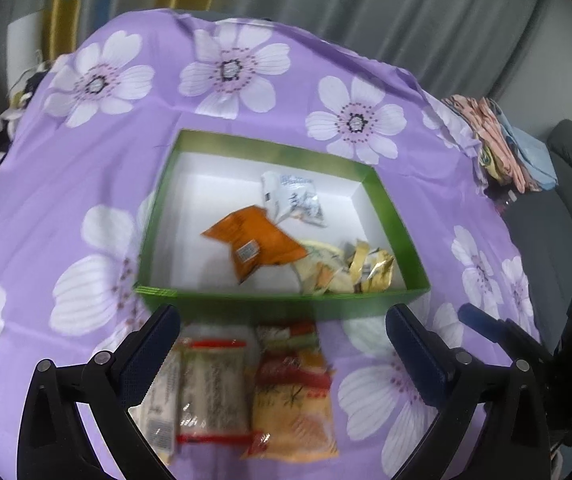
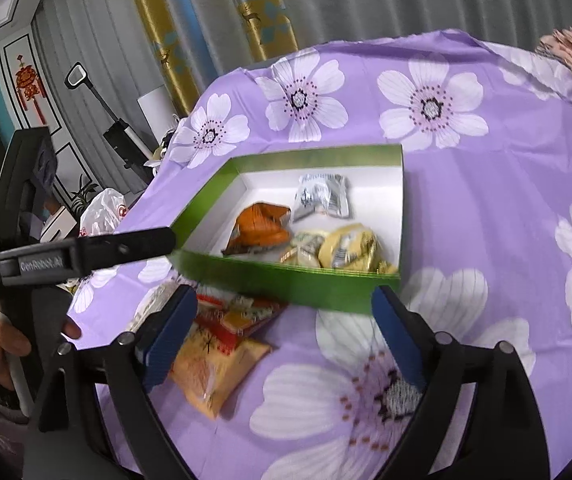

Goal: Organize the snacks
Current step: 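Move the right tool back to the tan rice-cracker bag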

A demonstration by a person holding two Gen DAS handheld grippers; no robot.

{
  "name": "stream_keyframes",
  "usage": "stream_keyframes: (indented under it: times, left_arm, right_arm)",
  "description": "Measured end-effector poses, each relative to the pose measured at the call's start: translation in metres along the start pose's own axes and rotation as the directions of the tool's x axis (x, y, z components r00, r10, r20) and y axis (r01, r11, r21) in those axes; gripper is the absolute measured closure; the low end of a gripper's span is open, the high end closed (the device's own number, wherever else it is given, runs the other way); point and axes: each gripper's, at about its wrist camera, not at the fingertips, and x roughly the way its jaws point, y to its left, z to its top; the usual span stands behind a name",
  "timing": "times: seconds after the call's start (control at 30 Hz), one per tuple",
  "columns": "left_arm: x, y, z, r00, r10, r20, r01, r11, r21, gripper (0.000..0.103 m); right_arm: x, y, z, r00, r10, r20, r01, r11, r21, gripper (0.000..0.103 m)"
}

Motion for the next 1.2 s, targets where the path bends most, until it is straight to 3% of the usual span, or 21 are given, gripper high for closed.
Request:
stream_keyframes:
  times: [0.33, 0.53, 0.7, 0.97, 1.2]
  left_arm:
    - [-0.026, 0.028, -0.051, 0.998, -0.062, -0.024, 0.060, 0.996, -0.064, 0.001]
    - [-0.035, 0.016, -0.074, 0.991, -0.132, 0.014, 0.132, 0.991, -0.002, 0.001]
    - [-0.024, 0.007, -0.092, 0.989, -0.145, -0.013, 0.146, 0.988, 0.044, 0.001]
    - [-0.008, 0.009, -0.098, 0.988, -0.152, -0.032, 0.153, 0.988, 0.033, 0.001]
    - [0.004, 0.003, -0.098, 0.982, -0.186, -0.045, 0.188, 0.981, 0.053, 0.001]
  right_arm:
    - [-0.008, -0.001, -0.033, 0.999, -0.001, -0.054, 0.002, 0.999, 0.036, 0.013]
    - [-0.002, 0.009, -0.049, 0.994, 0.043, -0.100, -0.038, 0.998, 0.045, 0.014]
    - [0.005, 0.024, -0.061, 0.991, 0.044, -0.130, -0.046, 0.999, -0.018, 0.014]
    - [0.028, 0.039, -0.078, 0.983, 0.035, -0.180, -0.051, 0.995, -0.084, 0.014]
    - [0.042, 0.044, -0.079, 0.981, 0.074, -0.180, -0.090, 0.992, -0.085, 0.015]
